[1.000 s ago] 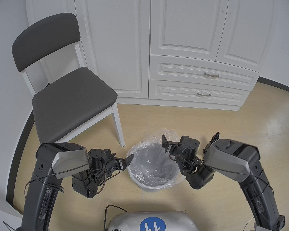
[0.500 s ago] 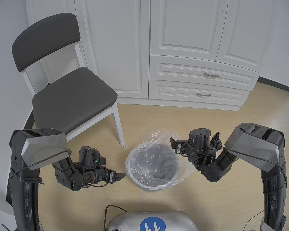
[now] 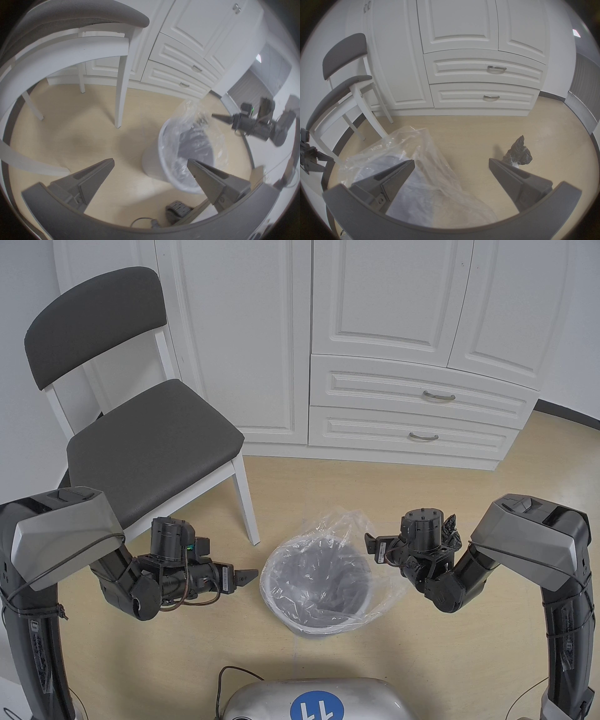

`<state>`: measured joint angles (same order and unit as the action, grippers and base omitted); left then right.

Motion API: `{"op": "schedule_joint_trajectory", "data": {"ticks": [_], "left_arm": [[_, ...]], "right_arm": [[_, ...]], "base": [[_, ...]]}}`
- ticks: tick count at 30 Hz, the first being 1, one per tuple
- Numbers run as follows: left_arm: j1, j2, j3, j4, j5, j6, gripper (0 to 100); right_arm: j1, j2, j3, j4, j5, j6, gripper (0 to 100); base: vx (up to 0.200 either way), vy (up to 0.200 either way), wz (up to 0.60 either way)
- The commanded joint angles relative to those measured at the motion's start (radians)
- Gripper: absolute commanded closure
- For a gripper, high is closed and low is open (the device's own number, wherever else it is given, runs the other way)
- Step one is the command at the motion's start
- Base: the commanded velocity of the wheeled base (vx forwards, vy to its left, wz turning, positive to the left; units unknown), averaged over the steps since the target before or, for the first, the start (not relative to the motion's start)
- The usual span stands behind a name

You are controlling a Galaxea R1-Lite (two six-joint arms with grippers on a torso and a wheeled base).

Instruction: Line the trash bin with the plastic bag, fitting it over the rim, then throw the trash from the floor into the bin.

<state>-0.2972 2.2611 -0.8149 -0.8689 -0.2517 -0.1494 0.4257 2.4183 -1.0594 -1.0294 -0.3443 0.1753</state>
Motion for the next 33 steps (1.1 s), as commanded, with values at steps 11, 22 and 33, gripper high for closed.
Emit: {"op": "schedule_joint_trajectory", "data": {"ticks": [11, 22, 33], "left_arm": [[-0.083, 0.163, -0.116, -0.053, 0.075, -0.113, 0], [-0.086, 0.218, -0.202, -0.038, 0.138, -0.116, 0], [-0.031, 0.272, -0.388, 0.082, 0.272, -0.197, 0]], "right_arm": [[-0.108, 0.130, -0.146, 0.111, -0.001, 0.003, 0], [-0.061, 0.166, -0.195, 0.071, 0.001, 0.104, 0], [-0.018, 0.229, -0.255, -0.020, 0.034, 0.236, 0]], "base": [[0.000, 0.000, 0.00], [0.000, 0.000, 0.00], [0.000, 0.000, 0.00]]}}
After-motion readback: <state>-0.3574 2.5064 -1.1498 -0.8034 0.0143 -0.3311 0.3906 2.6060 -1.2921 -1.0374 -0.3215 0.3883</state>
